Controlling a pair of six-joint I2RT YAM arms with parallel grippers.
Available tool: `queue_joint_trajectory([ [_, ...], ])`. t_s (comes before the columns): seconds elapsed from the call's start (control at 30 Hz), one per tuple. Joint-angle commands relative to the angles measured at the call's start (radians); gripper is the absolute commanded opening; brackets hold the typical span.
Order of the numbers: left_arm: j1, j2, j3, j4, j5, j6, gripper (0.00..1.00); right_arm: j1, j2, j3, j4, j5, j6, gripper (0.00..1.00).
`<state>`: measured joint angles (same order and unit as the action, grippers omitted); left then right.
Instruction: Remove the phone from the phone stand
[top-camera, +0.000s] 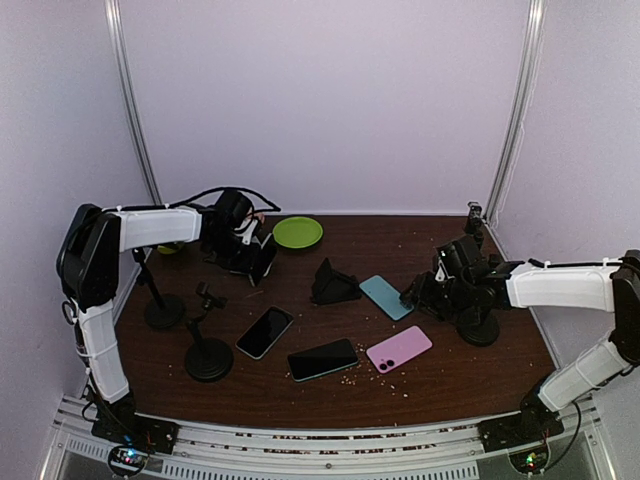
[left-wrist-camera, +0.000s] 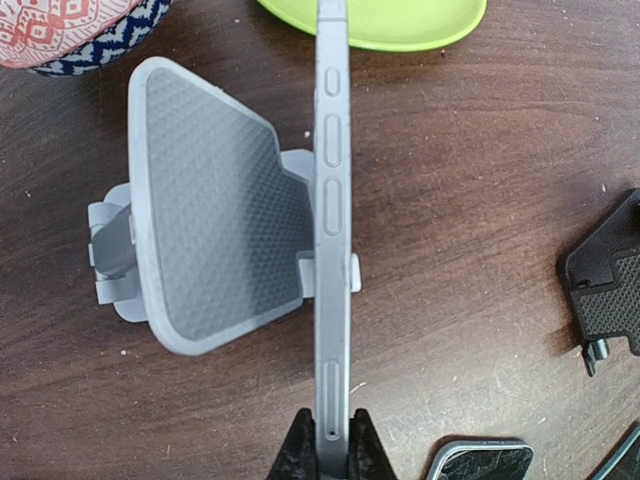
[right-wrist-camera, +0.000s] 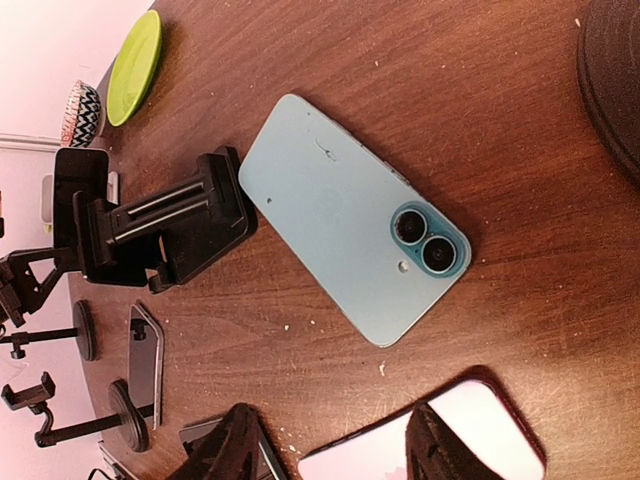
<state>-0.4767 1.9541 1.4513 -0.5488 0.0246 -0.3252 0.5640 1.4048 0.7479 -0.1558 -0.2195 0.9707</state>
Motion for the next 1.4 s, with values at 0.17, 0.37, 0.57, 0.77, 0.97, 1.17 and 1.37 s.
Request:
queue_joint_trajectory([
  [0.17,0.007,-0.111,0.06,0.002,0.056,-0.013,0.0,-0.004,-0.046,-0.008,-0.013,0.016,-0.018,0.5],
  [0.37,0.002,-0.149,0.08,0.0,0.154,-0.048,0.0,-0.004,-0.069,-0.006,-0.024,0.001,-0.021,0.51],
  [0.57,-0.031,-0.181,0.112,0.017,0.266,-0.061,0.0,-0.003,-0.106,0.017,-0.04,-0.04,-0.032,0.62],
  [0.77,-0.11,-0.177,0.167,0.05,0.365,-0.061,0.0,0.007,-0.17,0.072,-0.069,-0.061,-0.054,0.89],
  [0.97,-0.217,-0.154,0.217,0.123,0.394,-0.097,0.0,0.039,-0.201,0.173,-0.123,-0.059,-0.059,0.99],
  [1.17,-0.303,-0.148,0.219,0.197,0.409,-0.134,0.0,0.061,-0.204,0.242,-0.153,-0.055,-0.021,0.99],
  [1.37,-0.386,-0.145,0.198,0.24,0.398,-0.13,0.0,0.087,-0.186,0.28,-0.162,-0.055,0.008,0.99],
])
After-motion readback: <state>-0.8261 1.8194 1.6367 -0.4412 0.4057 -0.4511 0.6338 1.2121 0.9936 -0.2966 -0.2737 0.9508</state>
